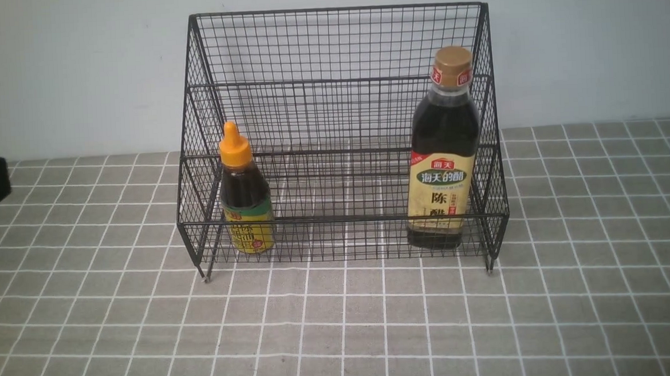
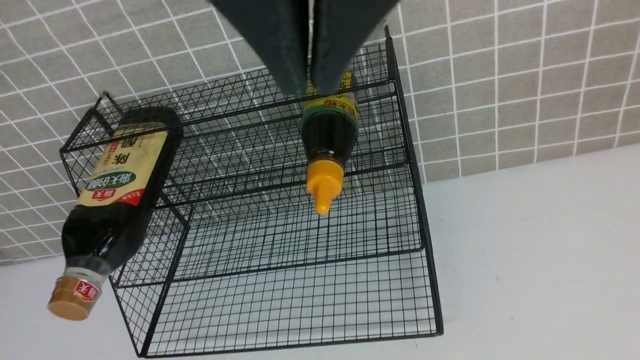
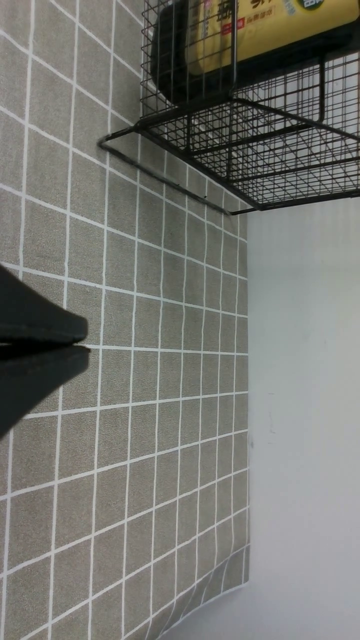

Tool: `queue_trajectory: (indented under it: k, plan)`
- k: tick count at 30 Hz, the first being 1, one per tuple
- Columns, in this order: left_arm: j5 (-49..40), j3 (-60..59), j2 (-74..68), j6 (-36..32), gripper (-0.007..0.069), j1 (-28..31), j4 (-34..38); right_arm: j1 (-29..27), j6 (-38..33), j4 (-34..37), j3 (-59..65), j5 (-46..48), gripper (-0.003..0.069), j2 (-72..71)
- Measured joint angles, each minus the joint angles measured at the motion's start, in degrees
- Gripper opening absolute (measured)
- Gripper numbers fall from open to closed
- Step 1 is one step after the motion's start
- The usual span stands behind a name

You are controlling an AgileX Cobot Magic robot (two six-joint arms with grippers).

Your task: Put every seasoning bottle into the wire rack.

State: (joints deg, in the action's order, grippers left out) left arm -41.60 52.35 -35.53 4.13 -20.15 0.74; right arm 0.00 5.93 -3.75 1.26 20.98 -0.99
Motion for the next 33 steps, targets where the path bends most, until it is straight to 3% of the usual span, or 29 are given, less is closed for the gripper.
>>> queue_trajectory:
  k: [11, 16, 20, 26, 33]
  plan:
    - [0.0, -2.8, 7.7, -0.7, -0.0007, 0.8, -0.7, 0.0, 0.0, 0.0, 0.0, 0.0, -0.0012, 0.0]
    - [6.1, -15.2, 17.2, -1.4, -0.0007, 6.6, -0.7, 0.0, 0.0, 0.0, 0.0, 0.0, -0.0012, 0.0]
    - [16.0, -34.0, 27.0, -4.1, -0.0007, 13.2, -0.7, 0.0, 0.0, 0.0, 0.0, 0.0, -0.0012, 0.0]
    - [21.6, -49.7, 35.1, -7.8, -0.0007, 15.4, -0.7, 0.0, 0.0, 0.0, 0.0, 0.0, -0.0012, 0.0]
    - [20.5, -53.9, 36.2, -8.3, -0.0007, 15.4, -0.7, 0.0, 0.0, 0.0, 0.0, 0.0, -0.0012, 0.0]
